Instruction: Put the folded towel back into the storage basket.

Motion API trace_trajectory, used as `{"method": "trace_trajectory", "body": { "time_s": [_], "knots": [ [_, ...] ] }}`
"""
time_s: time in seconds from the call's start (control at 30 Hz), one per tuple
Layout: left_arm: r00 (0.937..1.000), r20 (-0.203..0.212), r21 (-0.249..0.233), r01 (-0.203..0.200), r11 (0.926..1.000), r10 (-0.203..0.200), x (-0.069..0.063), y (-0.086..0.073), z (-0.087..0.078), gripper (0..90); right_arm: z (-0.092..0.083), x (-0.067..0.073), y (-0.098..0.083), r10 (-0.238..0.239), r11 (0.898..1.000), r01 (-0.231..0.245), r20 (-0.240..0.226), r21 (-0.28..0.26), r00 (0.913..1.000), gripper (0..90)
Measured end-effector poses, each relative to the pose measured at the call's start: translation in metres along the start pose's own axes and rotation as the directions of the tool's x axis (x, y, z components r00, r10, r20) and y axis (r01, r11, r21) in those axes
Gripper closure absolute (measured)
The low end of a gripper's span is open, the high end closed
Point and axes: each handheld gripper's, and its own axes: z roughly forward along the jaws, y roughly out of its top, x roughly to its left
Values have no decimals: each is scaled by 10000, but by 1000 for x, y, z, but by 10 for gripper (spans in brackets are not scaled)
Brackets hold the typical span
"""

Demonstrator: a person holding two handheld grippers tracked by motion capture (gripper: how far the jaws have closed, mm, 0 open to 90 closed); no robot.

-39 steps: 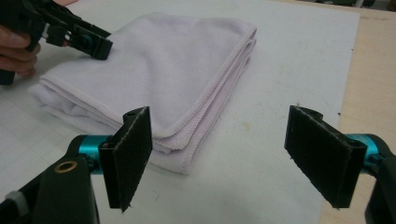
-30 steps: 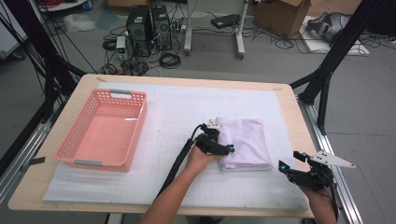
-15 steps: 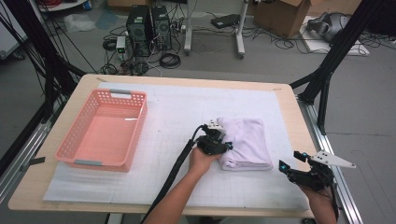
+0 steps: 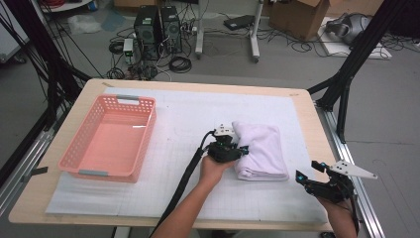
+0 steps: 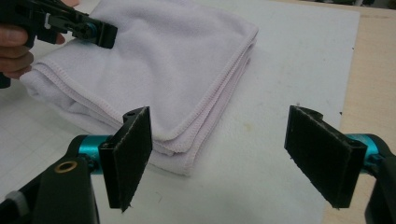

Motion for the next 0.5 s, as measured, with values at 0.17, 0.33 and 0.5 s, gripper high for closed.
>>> {"method": "trace_trajectory", "body": {
  "time_s": [0.17, 0.33, 0.5],
  "knots": [
    [9991, 354, -432, -221, 9988, 237, -3, 4, -7, 727, 0, -1, 0, 60, 10000, -60, -2, -7, 10000, 225],
    [9960, 571, -724, -640, 9953, 682, -6, 8, -17, 728, 1, 0, 0, 28, 10000, -28, -17, -28, 10000, 225],
    [9936, 738, -1065, -779, 9913, 860, -8, 13, -29, 728, 2, 1, 0, -14, 10000, 14, -42, -28, 10000, 225]
  ]
}}
